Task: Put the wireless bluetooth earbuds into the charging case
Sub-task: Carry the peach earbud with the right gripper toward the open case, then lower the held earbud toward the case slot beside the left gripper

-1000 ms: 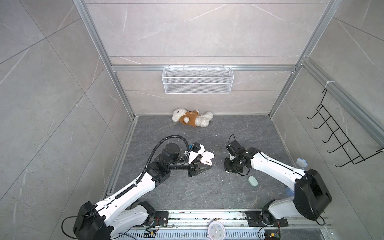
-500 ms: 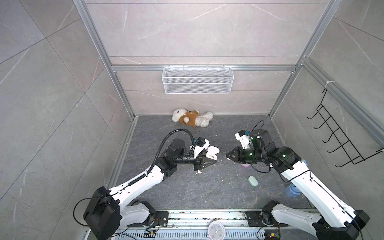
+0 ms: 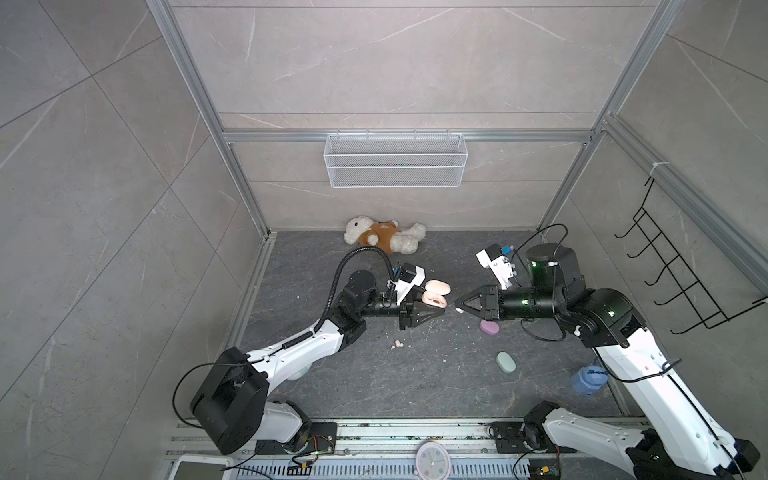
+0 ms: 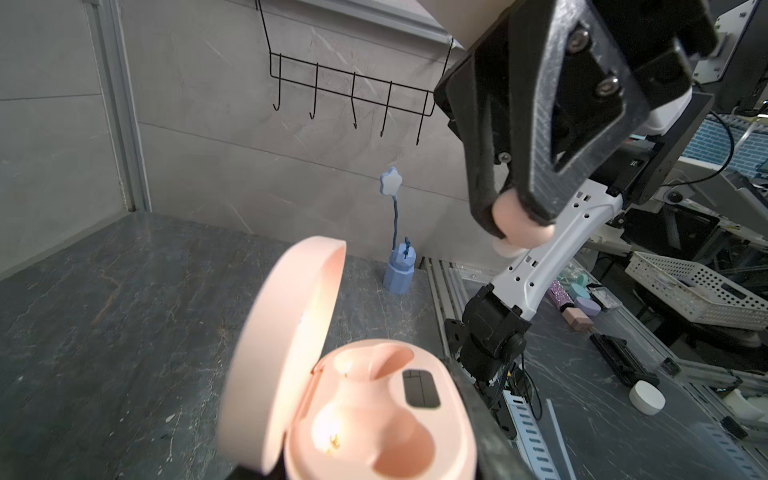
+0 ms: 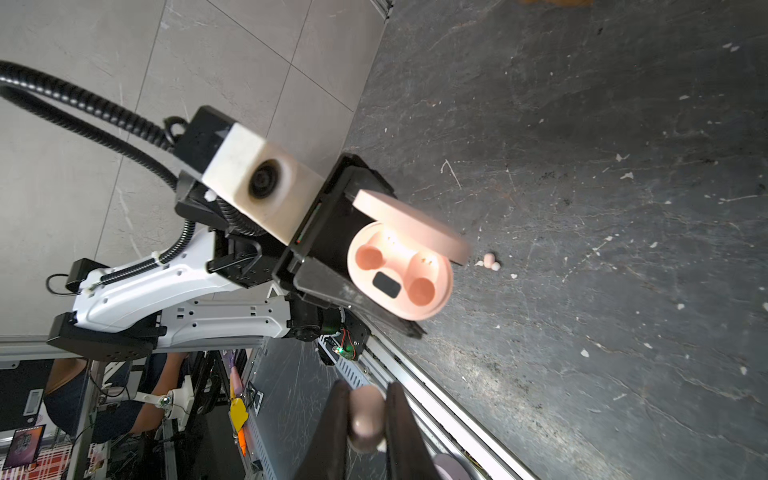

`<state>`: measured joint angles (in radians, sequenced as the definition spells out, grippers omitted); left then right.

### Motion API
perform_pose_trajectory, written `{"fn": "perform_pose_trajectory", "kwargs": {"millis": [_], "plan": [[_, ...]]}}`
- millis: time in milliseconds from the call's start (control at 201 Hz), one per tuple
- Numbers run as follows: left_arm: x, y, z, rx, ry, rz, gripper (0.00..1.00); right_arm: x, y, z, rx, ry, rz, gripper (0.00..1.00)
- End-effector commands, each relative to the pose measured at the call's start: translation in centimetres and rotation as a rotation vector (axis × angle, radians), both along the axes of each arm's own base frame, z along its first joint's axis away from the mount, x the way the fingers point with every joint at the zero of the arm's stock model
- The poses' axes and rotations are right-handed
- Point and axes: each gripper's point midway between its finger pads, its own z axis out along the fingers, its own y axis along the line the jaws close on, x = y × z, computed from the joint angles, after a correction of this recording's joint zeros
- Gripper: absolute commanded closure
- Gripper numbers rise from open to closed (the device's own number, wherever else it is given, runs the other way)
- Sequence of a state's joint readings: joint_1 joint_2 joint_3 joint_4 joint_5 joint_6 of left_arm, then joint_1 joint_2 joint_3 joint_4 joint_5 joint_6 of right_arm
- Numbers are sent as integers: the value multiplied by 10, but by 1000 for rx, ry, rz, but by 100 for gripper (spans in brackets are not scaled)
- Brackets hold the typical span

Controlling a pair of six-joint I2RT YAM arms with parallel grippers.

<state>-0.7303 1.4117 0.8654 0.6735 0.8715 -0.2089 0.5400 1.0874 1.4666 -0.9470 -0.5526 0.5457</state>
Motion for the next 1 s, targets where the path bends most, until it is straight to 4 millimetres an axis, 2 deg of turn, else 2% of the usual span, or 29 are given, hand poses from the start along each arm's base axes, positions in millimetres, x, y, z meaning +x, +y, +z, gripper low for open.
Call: {"fn": "perform_pose_trajectory", "kwargs": {"millis": [0, 294, 991], "plan": [[-8, 1, 48, -136, -96, -60, 80, -2, 3, 10, 21, -4, 21, 84], [-20, 1, 57, -156, -98, -102, 81, 13, 13, 11, 83, -12, -2, 84], [-40, 2, 73, -204, -128, -147, 80, 18, 17, 8, 95, -1, -15, 84]]}}
